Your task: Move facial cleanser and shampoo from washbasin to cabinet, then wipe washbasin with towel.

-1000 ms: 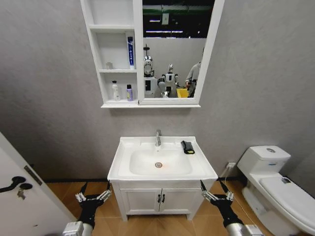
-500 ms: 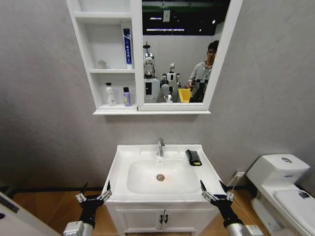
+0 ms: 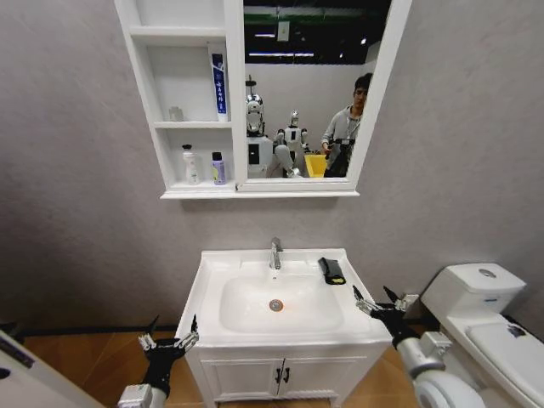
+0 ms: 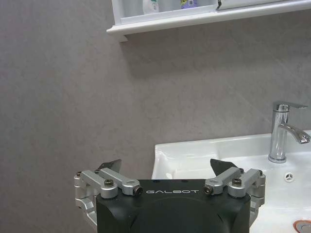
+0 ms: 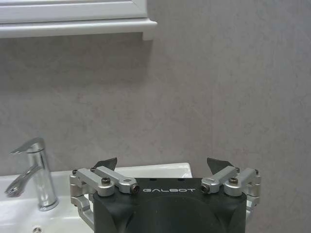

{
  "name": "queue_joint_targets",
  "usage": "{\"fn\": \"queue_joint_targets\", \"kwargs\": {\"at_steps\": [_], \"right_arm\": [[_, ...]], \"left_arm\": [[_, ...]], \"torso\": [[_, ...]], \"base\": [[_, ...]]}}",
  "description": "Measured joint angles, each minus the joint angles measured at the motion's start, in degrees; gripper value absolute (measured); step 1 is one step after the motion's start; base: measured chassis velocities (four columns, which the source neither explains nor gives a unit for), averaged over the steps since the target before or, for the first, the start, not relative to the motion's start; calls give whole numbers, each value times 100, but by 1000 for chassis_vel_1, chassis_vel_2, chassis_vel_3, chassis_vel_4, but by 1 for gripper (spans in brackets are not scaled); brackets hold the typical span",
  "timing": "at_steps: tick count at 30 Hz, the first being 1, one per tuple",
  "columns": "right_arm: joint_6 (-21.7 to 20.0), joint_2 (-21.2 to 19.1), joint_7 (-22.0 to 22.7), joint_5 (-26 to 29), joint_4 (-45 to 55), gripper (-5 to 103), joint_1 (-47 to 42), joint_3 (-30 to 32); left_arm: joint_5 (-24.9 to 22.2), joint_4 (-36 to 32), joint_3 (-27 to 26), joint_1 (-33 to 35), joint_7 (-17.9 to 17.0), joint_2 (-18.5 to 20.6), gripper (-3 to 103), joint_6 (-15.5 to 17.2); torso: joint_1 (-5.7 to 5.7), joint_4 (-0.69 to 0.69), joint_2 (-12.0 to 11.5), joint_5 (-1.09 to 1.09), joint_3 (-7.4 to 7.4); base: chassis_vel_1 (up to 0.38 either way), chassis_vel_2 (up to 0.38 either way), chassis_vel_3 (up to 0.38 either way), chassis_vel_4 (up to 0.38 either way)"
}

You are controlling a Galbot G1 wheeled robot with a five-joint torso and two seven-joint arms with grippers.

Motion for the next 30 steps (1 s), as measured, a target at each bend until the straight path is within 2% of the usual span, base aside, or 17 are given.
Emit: {"fn": "queue_joint_targets", "kwargs": {"at_steps": [2,5,7,11,12,14,15,16,18,20,22,26,30], "right_arm": [[-281,-240,48,388,-377,100,497,-55],[-403,-339,68,538,-590,100,741,-110],[-636,-487,169,818,-1178,100,1327,-287],[-755,-524,195,940,-1626,100,1782,-507],[-813,-535,181,951,-2037,100,2211,-752],[-838,-518,95,899,-2600,100,2754,-1129],[-838,-518,95,899,-2600,100,2754,-1129],[-840,-478,-5,800,-2920,100,3006,-1328],[-840,-369,-128,642,-3357,100,3376,-1626],[-835,-294,-172,568,-3635,100,3612,-1795],[-830,-247,-203,527,-3787,100,3743,-1897],[-673,19,-482,144,-4703,100,4518,-2316],[-643,118,-544,73,-5095,100,4790,-2480]], "left_arm": [[31,26,22,20,16,22,100,-2],[53,49,47,29,29,42,100,-2],[114,144,135,38,61,116,100,-3],[179,195,160,104,78,125,100,-34],[220,218,159,163,93,111,100,-62],[228,240,157,191,110,84,100,-114],[228,240,157,191,110,84,100,-114],[224,250,159,197,110,68,103,-128],[249,266,154,234,120,12,100,-151],[270,271,133,268,124,-36,97,-163],[287,275,115,286,127,-62,99,-172],[410,277,58,372,145,-242,99,-236],[498,281,76,389,168,-324,99,-275]], "torso": [[0,1,0,-1,0],[0,1,0,-1,0],[0,1,0,-1,0],[-1,-1,0,-3,0],[-1,-1,0,0,0],[-1,3,0,-2,0],[-1,3,0,-2,0],[0,2,-1,-1,0],[0,-1,-1,0,0],[0,0,-1,-2,0],[-1,0,0,-2,0],[-1,2,-1,-3,0],[-1,2,0,-2,0]], "base": [[0,0,0,0],[0,0,0,0],[0,0,0,0],[0,0,0,0],[0,0,0,0],[0,0,0,0],[0,0,0,0],[0,0,0,0],[0,0,0,0],[0,0,0,0],[0,0,0,0],[0,0,0,0],[0,0,0,0]]}}
